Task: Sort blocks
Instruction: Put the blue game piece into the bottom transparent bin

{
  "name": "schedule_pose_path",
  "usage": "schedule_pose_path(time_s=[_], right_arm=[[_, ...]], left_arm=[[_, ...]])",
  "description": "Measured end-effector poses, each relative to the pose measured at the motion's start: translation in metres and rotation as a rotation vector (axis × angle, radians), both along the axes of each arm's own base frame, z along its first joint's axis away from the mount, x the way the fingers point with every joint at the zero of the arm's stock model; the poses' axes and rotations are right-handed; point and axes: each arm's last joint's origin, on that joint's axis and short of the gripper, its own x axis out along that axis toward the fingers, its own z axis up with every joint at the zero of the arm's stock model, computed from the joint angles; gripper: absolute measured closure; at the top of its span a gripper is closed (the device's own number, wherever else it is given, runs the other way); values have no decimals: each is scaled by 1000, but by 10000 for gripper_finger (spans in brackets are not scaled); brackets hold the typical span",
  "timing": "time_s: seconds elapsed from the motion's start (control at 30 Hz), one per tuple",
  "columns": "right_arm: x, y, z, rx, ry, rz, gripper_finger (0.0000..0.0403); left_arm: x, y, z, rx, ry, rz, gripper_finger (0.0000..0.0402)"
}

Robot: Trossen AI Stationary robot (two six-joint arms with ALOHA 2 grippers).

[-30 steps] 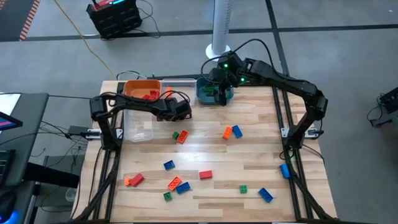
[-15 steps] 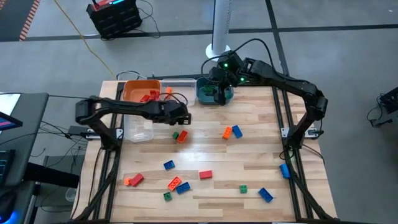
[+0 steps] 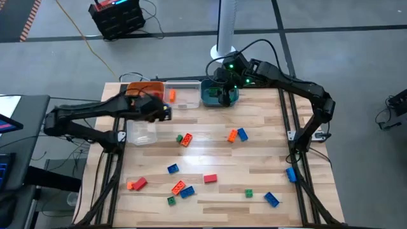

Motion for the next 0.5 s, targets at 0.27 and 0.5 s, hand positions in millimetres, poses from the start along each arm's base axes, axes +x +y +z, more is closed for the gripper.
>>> schedule_pose_path(time_s=[0.27, 0.5], right_arm=[[1, 0, 1, -6, -15, -1, 149], [3, 2, 3, -4, -35, -1, 149]], left_arm=[[-36, -31, -8, -146, 268, 69, 259], [-36, -37, -33, -180, 314, 74, 220]])
